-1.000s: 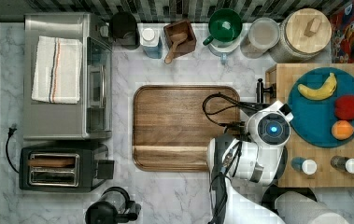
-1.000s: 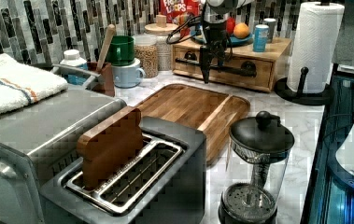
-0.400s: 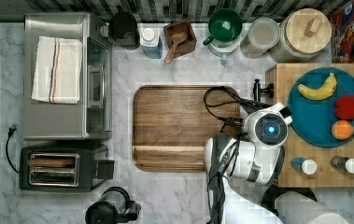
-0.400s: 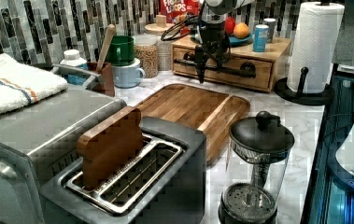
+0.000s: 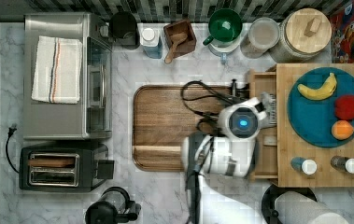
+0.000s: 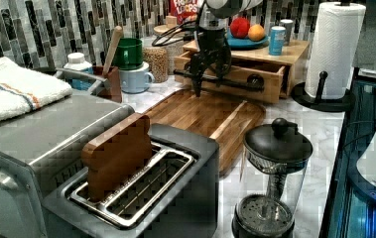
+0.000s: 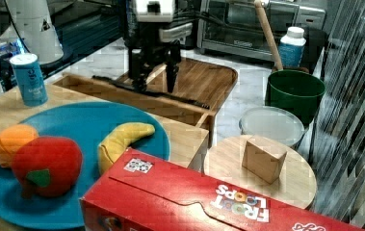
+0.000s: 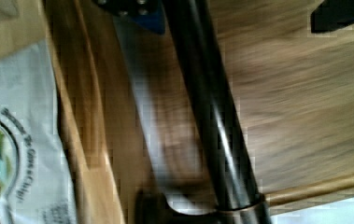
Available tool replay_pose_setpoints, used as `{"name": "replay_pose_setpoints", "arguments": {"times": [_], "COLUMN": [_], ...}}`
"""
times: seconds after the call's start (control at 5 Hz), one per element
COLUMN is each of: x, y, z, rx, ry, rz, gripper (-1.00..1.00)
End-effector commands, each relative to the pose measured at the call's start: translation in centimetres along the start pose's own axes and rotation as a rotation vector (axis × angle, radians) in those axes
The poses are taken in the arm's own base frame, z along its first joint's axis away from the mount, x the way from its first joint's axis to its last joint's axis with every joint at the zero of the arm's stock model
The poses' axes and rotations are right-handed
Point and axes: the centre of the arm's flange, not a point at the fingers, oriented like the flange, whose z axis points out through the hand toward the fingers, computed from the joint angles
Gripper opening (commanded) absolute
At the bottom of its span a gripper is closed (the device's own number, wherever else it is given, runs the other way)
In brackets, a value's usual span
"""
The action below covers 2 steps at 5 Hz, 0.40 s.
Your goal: Open the drawer.
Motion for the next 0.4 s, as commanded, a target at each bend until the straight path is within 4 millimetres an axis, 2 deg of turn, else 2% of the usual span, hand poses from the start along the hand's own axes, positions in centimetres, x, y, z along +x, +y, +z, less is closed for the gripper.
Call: {"name": "replay_pose_setpoints", "arguments": {"times": [0.2,0.4], "x": [-7.8,-7.3], "y": [-19.3,-20.3], "z": [-2.8,-3.5], "rx": [0.021,0.025], "ry": [0.005,0.006], "rz": [-0.246,-0.195], "gripper": [1.00,1.00]}}
